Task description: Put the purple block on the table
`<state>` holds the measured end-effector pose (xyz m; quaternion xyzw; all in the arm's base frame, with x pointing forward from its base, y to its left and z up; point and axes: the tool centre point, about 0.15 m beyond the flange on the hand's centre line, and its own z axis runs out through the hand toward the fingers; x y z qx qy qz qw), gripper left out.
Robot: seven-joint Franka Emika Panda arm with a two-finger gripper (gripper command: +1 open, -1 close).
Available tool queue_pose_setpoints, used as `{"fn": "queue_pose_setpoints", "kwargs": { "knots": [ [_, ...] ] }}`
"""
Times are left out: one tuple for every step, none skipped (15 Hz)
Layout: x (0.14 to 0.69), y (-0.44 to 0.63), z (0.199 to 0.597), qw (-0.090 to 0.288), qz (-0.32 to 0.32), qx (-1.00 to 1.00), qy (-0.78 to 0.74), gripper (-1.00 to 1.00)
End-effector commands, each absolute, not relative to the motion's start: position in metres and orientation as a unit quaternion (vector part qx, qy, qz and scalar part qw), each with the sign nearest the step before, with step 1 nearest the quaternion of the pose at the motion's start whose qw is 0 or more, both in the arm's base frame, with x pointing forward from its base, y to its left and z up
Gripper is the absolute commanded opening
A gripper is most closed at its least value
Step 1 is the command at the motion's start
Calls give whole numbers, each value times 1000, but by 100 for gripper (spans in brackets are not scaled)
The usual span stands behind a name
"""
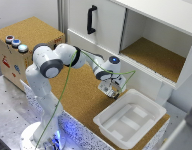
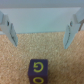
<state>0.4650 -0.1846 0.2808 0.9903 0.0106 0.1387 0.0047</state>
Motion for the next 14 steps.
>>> {"fn": "queue_pose_setpoints", "kwargs": {
  "knots": [
    [452,-207,320,83,128,988,28,-100],
    [449,-213,318,87,121,988,40,-100],
    [447,-218,314,85,115,989,39,-100],
    [444,-221,308,89,107,989,43,-100],
    [442,-222,301,81,99,991,42,-100],
    [442,-222,293,87,91,991,42,-100],
    [443,-222,289,78,89,992,37,-100],
    [444,-223,287,67,91,993,30,-100],
    [445,-224,286,46,90,995,26,-100],
    [446,-224,284,40,91,995,22,-100],
    [446,-224,278,47,90,995,25,-100],
    [446,-224,272,49,84,995,22,-100],
    [446,-226,266,44,80,996,15,-100],
    [446,-228,257,40,73,996,5,-100]
  ]
}}
